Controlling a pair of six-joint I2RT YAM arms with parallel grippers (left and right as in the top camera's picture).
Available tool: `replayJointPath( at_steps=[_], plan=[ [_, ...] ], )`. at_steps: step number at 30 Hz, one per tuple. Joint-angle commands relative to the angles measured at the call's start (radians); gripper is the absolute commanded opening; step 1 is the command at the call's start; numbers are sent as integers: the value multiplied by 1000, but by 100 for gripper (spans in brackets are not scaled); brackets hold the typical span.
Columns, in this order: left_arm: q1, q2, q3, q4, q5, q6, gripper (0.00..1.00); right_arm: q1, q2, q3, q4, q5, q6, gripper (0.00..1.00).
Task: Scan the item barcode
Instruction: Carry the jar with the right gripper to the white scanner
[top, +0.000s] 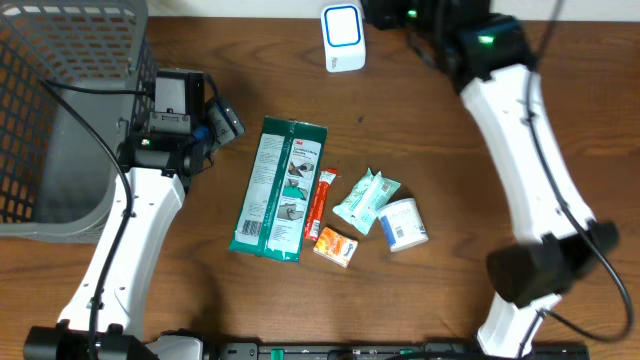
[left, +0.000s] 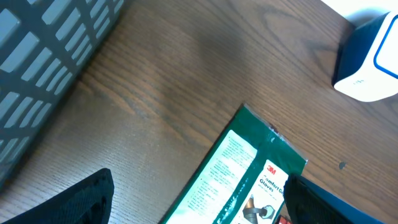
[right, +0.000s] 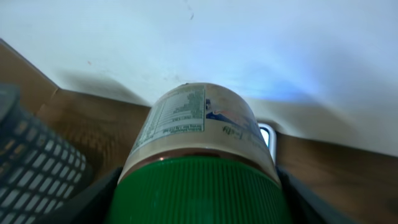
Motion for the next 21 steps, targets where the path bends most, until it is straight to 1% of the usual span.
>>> replayJointPath(
  at_steps=[1, 4, 6, 8, 14, 15, 18, 21],
  plan=[
    [2, -2, 9, -3, -2, 17, 85, 11, 98, 7, 109, -5, 37, 1],
    [2, -2, 9, -3, -2, 17, 85, 11, 185, 7, 245, -2, 37, 1],
    [2, -2, 9, -3, -2, 17, 85, 6, 274, 7, 387, -2, 38, 1],
    [2, -2, 9, -3, -2, 17, 85, 5, 336, 7, 483, -2, 39, 1],
    [2, -2, 9, -3, -2, 17, 85, 1, 465, 7, 681, 0, 75, 1],
    [2, -2, 9, -3, -2, 17, 85, -1, 502, 7, 742, 27, 97, 1],
    [2, -2, 9, -3, -2, 17, 85, -3, 540, 7, 803, 84, 136, 1],
    [2, -2, 9, -3, -2, 17, 85, -6, 566, 7, 843, 93, 139, 1]
  ],
)
